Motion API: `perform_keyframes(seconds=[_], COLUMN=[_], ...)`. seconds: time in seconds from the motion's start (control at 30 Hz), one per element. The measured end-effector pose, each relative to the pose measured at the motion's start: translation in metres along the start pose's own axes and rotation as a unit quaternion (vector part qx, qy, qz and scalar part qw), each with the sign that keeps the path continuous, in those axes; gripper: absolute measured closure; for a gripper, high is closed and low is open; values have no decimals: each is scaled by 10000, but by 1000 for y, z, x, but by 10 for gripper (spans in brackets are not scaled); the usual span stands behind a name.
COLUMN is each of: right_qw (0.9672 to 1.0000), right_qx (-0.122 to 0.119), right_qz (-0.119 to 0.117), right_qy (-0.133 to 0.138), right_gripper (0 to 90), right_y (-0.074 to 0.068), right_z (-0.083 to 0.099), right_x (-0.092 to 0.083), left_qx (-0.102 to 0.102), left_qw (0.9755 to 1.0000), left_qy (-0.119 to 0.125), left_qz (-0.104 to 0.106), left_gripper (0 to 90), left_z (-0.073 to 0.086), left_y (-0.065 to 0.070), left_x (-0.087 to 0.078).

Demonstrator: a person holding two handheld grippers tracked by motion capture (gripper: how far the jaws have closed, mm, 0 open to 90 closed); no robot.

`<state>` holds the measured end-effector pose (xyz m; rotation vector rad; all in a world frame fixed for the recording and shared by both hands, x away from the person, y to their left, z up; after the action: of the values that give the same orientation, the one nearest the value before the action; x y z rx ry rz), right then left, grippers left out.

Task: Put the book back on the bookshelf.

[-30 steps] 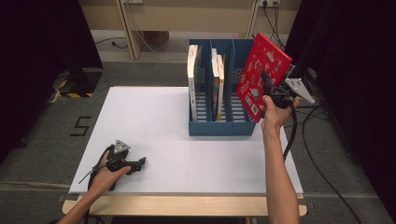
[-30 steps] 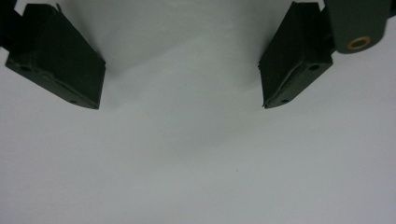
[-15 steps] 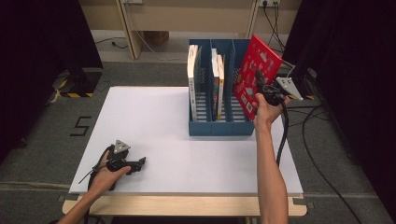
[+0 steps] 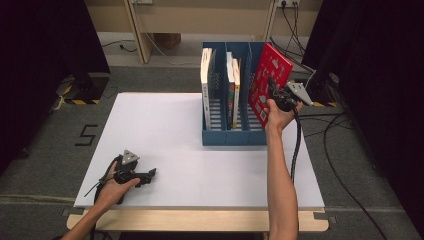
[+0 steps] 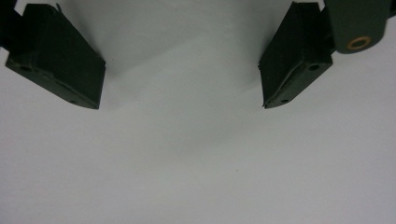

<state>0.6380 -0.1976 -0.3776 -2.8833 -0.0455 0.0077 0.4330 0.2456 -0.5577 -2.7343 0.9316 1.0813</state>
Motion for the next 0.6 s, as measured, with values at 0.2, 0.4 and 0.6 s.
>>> perform_keyframes(seconds=[0.2, 0.4, 0.6], right_qw=[9999, 9998, 9996], right_qx=[-31, -51, -97], right_qz=[90, 158, 169], right_qy=[-43, -107, -183], right_gripper=[785, 783, 782], right_y=[-2, -2, -3], right_z=[3, 10, 16], right_x=[7, 12, 14], left_qx=[4, 5, 5], left_qw=[10000, 10000, 10000], left_qy=[-2, -3, -3], left_qz=[0, -1, -1], left_gripper=[133, 133, 133], left_z=[0, 0, 0], left_y=[0, 0, 0], left_x=[0, 0, 0])
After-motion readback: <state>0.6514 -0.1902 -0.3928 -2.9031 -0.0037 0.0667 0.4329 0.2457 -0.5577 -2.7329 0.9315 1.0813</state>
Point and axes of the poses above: each handheld gripper's, and its own axes: x roughly forward along the jaws, z roughly out of its underside, y roughly to its right, the point moved 8 cm from there along x, roughly forward along the jaws, and after that the axes turned 12 degrees about z, right-handed, at the moved point
